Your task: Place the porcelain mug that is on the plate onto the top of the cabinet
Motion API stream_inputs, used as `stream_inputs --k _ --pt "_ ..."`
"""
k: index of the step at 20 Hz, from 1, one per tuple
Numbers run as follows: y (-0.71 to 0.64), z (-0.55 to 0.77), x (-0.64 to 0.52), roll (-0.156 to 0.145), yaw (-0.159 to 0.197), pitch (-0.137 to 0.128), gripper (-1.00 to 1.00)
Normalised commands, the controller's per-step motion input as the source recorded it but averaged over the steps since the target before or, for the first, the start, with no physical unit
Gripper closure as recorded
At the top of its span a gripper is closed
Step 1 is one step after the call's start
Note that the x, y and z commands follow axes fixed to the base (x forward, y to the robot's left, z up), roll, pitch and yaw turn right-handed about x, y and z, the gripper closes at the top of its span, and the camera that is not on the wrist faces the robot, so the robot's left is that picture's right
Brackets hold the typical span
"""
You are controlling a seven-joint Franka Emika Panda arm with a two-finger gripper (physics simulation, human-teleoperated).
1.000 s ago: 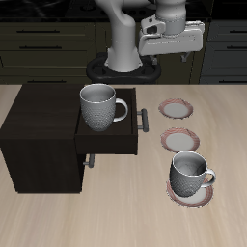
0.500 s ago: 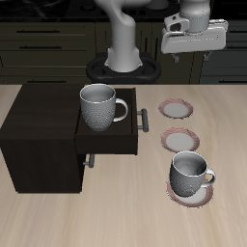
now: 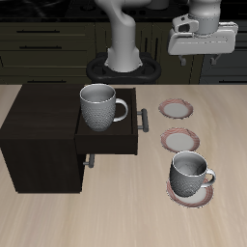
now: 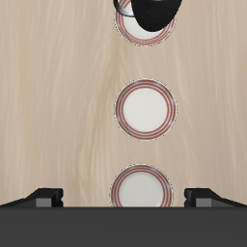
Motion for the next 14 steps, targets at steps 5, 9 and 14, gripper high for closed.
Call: stream_inputs --k 5,9,14 --pt "0.16 0.03 0.31 -0.001 -0.012 0.013 -1.00" --pt "0.07 -0.03 0.38 -0.034 0.010 0.005 -1.00" --pt "0.01 0.06 0.35 -0.016 -0.010 -0.008 -1.00"
